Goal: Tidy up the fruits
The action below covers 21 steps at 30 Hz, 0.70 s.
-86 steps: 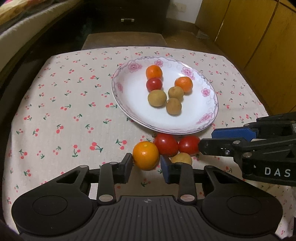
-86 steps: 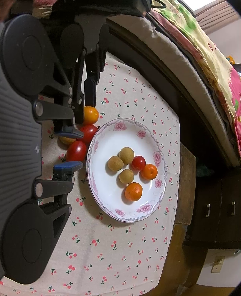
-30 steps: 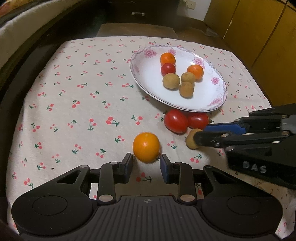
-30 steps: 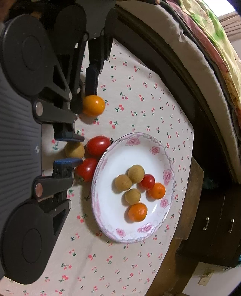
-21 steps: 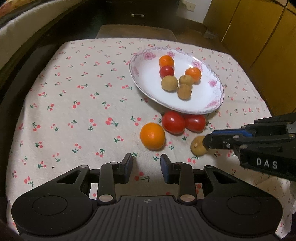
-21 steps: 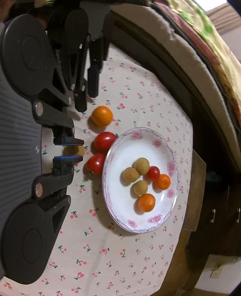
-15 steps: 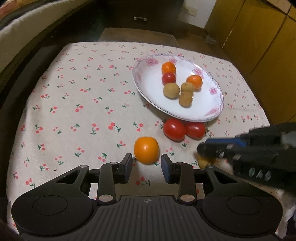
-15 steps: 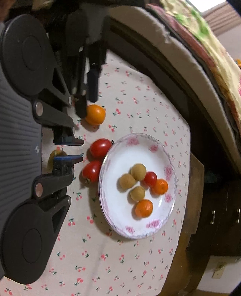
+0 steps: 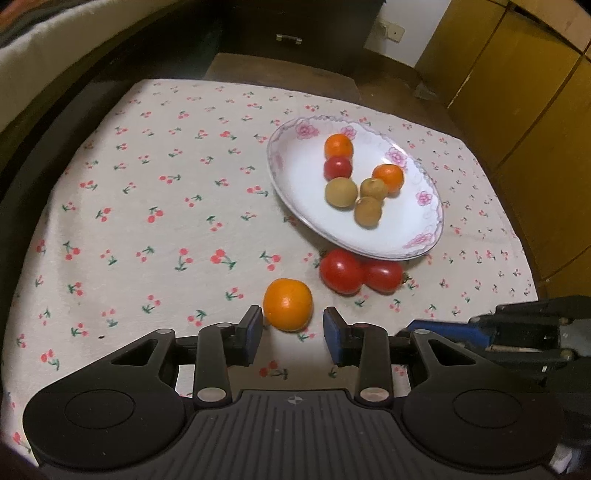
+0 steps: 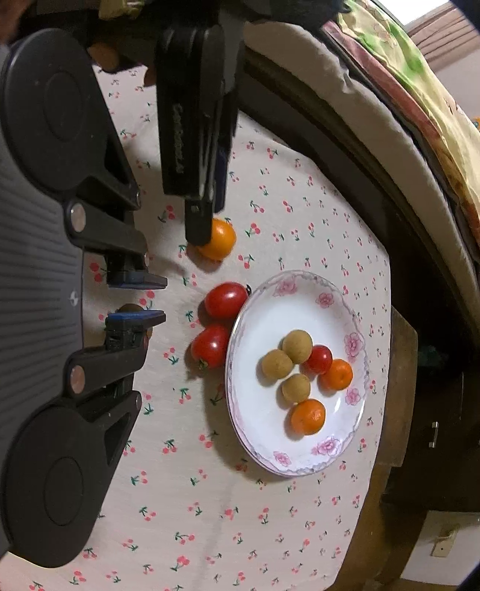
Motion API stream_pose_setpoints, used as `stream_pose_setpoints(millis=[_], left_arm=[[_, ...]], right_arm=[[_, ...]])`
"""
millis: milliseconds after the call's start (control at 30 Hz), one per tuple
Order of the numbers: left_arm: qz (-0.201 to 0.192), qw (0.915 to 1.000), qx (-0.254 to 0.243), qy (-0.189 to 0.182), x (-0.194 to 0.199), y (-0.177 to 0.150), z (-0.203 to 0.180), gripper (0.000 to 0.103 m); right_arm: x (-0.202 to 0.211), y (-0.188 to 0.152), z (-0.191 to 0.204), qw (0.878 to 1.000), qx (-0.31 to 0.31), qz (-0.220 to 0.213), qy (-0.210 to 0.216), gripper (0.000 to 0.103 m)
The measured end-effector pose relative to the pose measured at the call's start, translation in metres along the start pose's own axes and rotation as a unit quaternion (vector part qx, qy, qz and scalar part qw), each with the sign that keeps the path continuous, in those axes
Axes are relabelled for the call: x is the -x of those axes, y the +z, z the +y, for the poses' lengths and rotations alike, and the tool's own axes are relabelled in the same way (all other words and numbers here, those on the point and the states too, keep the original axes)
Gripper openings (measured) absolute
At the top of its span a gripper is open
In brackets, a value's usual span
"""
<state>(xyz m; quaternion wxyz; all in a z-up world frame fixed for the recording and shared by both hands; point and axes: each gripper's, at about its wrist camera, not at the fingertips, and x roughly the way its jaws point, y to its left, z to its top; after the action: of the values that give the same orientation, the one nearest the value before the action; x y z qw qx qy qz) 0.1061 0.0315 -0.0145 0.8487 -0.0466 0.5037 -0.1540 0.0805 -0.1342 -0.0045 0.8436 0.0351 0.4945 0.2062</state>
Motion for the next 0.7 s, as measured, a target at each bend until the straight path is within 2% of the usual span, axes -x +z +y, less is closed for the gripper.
stream_pose_setpoints(millis=[133,400,700], left_arm=[[0.001,1.0000,0.006,-0.001,-0.001,0.001,0.000,0.046],[0.005,0.9998,0.020,-0.006,-0.006,0.006,-0.002,0.046],[0.013,0.9995,0.018,0.020,-0.018,0.009,-0.010,0.048]], right_arm=[[0.000,0.000,0.002,1.000,-0.012,0.006,0.011,0.015],[-0.012,-0.004,0.002,1.000,-0.014,0.025,-0.005,0.015],[-0.016,-0.005,-0.003,1.000,-0.004,0.026,-0.008,0.013]])
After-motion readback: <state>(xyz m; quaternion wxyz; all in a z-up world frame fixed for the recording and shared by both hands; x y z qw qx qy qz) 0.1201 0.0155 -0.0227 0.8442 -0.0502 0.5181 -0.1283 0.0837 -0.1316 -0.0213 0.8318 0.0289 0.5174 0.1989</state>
